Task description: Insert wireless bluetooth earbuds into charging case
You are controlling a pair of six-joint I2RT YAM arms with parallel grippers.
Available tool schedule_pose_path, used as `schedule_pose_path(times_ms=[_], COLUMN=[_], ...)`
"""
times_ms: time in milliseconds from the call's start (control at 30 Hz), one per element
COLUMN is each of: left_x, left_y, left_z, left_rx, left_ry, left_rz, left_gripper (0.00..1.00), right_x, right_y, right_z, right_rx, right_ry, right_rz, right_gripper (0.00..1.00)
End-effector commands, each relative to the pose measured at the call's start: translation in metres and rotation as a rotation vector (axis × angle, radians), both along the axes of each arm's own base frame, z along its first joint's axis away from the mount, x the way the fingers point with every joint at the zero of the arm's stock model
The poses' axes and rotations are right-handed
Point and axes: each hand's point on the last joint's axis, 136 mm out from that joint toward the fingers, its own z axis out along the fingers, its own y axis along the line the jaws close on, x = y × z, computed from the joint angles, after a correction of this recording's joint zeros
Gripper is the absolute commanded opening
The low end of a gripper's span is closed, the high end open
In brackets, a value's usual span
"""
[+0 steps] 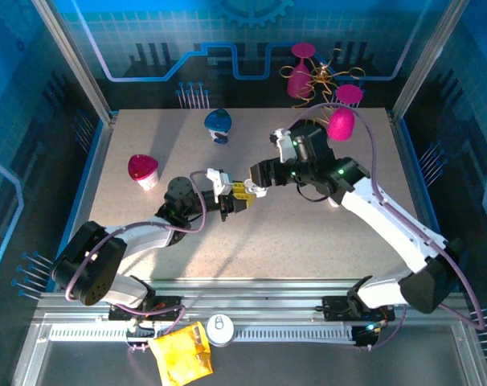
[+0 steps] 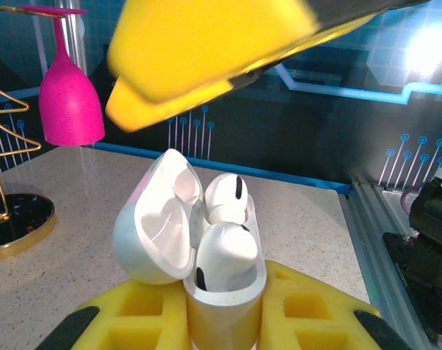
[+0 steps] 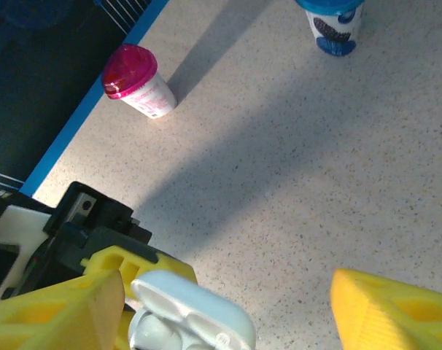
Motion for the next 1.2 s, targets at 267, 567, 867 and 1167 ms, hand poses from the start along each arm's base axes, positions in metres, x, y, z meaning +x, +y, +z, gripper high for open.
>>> schedule_pose_path(times_ms=[267,567,867,1167], left_x=[-0.009,0.003,0.003,-0.011], left_y=[0.007,0.009,0.01,0.008], left_z=[0.014,0.014,0.012,0.009], left_rx=[-0.021,-0.025,-0.022,-0.004], left_ry=[-0.098,-0.057,-0.043,-0.093], left_rz=[0.001,0.056,0.055,-0.008], left_gripper=[0.2,0.2,0.2,0.2], right_x=[-0.013,-0.029,-0.027,0.001], right_y=[-0.013,-0.017,-0.017,-0.019], right_z=[-0.039,-0.033,-0.016,-0.012], right_rx=[-0.069,-0.028,0.024,0.128], right_ry=[0.215,0.18,0.092,0.176], right_rz=[-0.017,0.045,0.047,-0.067], right_gripper=[0.75,0.75,0.75,0.73])
